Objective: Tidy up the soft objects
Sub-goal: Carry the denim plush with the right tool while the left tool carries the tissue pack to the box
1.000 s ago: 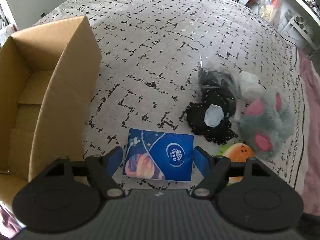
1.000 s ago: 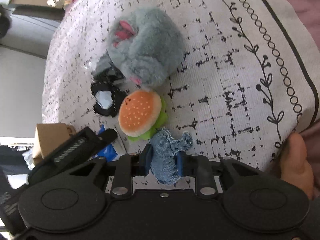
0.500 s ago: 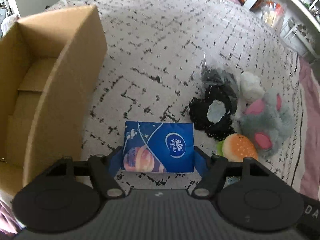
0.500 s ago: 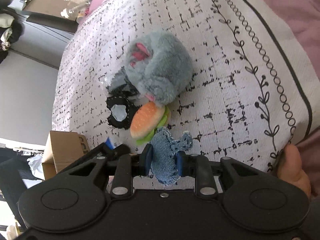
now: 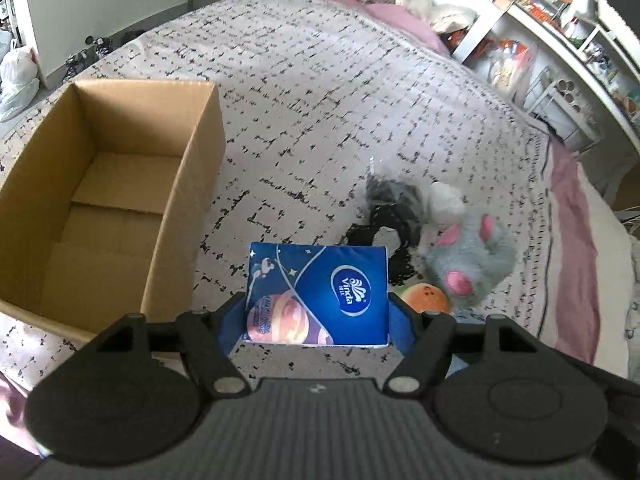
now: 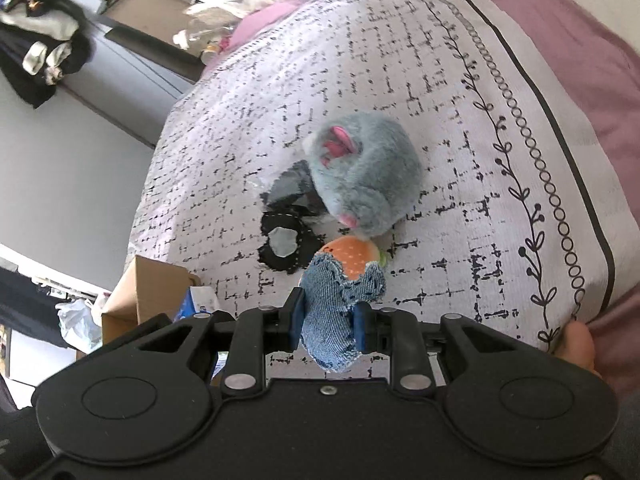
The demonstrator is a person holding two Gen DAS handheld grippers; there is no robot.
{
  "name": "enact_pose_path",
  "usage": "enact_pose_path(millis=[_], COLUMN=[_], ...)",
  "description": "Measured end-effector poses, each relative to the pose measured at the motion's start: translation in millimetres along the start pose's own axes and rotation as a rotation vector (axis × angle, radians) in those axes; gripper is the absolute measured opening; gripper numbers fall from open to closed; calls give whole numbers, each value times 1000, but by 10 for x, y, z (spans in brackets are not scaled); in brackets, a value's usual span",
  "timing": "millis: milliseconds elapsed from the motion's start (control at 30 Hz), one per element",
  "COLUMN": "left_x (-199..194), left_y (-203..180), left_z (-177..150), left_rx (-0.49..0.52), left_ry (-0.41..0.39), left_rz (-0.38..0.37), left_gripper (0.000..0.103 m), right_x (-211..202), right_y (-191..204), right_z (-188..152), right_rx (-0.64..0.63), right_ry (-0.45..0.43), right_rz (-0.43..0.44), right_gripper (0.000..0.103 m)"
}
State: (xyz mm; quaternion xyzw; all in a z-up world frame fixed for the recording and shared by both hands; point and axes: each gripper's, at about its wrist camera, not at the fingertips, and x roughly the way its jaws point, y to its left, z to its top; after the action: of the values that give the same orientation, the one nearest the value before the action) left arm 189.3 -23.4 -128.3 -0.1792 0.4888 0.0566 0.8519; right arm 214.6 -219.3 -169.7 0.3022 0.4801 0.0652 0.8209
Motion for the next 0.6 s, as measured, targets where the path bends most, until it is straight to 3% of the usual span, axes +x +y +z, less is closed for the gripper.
enact_pose_path(millis=[333, 600], left_x=[-375, -594], left_y=[14, 112], left_z=[-30, 1], left_rx=[8, 9], left_ry=[-46, -66], left_rz=[-61, -92], left_gripper=[71, 71], right_x=[-166, -346], right_y=[135, 293], right_z=[-17, -16], right_rx=[-69, -111], right_ry=[-38, -72], right_rz=[30, 1], right_gripper=[25, 25])
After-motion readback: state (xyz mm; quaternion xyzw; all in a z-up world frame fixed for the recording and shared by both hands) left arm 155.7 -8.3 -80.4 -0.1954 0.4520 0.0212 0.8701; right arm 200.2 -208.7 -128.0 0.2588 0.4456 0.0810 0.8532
